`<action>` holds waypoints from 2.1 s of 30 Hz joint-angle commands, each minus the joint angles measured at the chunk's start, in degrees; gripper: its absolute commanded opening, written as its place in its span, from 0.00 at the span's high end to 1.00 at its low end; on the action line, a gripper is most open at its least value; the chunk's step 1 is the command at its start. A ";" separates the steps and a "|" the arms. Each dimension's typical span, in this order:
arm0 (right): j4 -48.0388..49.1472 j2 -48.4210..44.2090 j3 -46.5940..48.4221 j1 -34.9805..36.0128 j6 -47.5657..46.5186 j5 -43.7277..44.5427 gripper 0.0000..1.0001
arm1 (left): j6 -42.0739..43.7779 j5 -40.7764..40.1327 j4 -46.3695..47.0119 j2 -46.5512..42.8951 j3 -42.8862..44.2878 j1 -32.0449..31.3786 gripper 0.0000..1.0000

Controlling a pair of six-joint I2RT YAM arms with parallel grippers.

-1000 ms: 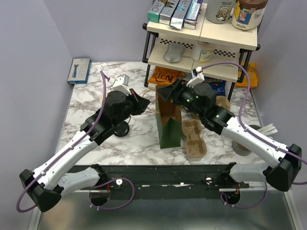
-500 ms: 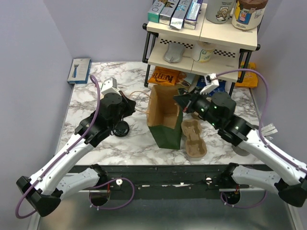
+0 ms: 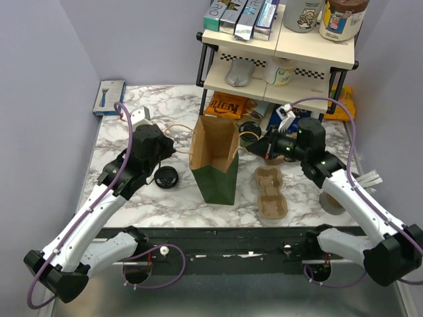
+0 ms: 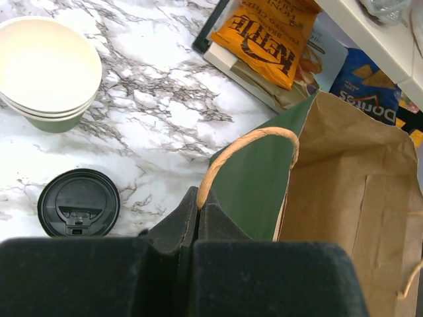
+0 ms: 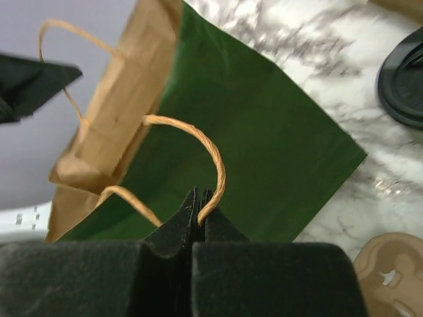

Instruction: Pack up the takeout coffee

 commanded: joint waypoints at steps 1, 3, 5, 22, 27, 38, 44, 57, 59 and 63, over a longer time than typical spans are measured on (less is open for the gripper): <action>4.88 3.51 -2.92 -1.91 -3.74 -14.37 0.99 | 2.64 1.52 -1.05 0.58 1.54 1.11 1.00; 7.17 4.92 -3.71 -1.99 -5.93 -14.81 0.99 | 3.96 4.76 0.70 0.93 1.02 1.20 1.00; 9.09 7.20 -3.89 -1.99 -6.72 -14.28 0.99 | 5.10 9.05 2.03 1.72 0.31 1.29 1.00; 19.90 14.41 -6.26 -2.17 -13.85 -14.35 0.99 | 4.32 18.92 6.33 5.14 -5.56 2.61 1.00; 23.36 15.21 -8.02 -2.17 -13.05 -15.25 0.99 | 0.98 22.79 7.92 6.56 -8.48 3.13 1.00; 20.28 18.90 -4.42 -2.08 -12.26 -16.04 0.93 | -2.01 29.56 9.50 7.53 -10.85 4.19 1.00; 14.04 14.07 1.29 -2.08 -10.16 -15.78 0.76 | -1.23 27.54 9.51 3.48 -6.99 4.19 1.00; 7.88 7.22 8.58 -2.08 -8.31 -15.69 0.11 | -2.01 25.17 7.05 3.83 -2.24 4.19 1.00; 5.88 6.07 9.38 -2.08 -7.61 -12.98 0.04 | -2.10 24.47 7.04 3.40 -1.80 4.19 1.00; -0.45 4.84 12.98 -2.17 -5.15 -4.90 0.00 | -1.93 24.02 6.78 3.04 -0.92 4.19 1.00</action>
